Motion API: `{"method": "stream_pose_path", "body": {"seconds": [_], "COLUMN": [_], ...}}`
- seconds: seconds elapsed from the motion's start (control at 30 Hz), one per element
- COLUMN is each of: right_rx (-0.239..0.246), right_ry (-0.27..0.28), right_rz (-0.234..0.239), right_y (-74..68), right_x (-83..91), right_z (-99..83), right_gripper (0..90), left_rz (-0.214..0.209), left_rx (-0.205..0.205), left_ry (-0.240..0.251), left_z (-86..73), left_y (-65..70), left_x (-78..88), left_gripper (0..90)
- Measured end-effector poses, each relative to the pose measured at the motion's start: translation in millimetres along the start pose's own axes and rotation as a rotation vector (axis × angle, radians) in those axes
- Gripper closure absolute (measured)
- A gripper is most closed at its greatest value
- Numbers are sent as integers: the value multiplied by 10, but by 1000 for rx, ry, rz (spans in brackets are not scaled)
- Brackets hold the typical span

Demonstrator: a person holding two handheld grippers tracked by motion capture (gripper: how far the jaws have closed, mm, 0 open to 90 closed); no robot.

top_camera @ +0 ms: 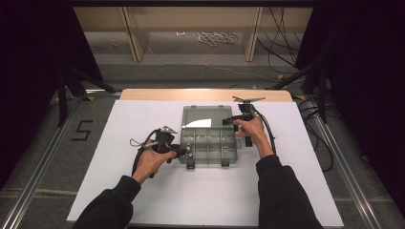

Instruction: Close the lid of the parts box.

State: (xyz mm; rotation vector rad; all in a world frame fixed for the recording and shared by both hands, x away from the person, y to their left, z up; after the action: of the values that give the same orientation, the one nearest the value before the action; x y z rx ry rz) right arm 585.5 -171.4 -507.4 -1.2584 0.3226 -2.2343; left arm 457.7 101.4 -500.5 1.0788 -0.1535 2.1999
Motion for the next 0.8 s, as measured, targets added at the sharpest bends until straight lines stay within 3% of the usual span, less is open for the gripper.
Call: {"method": "stream_pose_path", "body": {"seconds": [0.13,0.2,0.27,0.33,0.4,0.47,0.5,0.6,0.8], "right_rx": [-56,-52,-82,-70,-107,-94,-116,-123,-99], "right_ry": [-7,15,-5,24,16,38,36,49,76], "right_rz": [10,6,13,19,32,32,39,43,54], "right_y": [-3,27,9,30,17,39,33,46,49], "right_x": [26,26,68,71,92,95,109,134,194], "right_z": [-12,-10,-21,-18,-32,-36,-41,-38,-27], "right_gripper": [495,516,545,566,579,602,615,649,710], "left_rz": [-2,-1,1,3,9,8,8,13,12], "left_rx": [-1,0,-4,-6,-19,-19,-19,-24,-27], "left_ry": [0,2,-1,-1,-6,-7,-5,-7,-7], "left_z": [0,1,2,2,2,2,2,3,4], "left_y": [-3,-1,-2,-3,-6,-5,-4,-3,-1], "left_x": [-4,-9,-9,-12,-9,-12,-13,-12,-14], "left_gripper": [612,611,609,608,607,606,605,605,605]}}
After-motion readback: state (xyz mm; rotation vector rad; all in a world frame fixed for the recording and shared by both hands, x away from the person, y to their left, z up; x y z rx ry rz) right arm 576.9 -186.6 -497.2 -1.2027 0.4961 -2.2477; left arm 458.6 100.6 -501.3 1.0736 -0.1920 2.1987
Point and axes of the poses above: each handheld gripper's, and its own axes: x roughly backward along the jaws, z roughly out of its top, y roughly to its right, the point moved 4 cm from there along -x, roughly forward along the jaws, and after that the axes turned 1 degree about z, right-handed, at the moved point
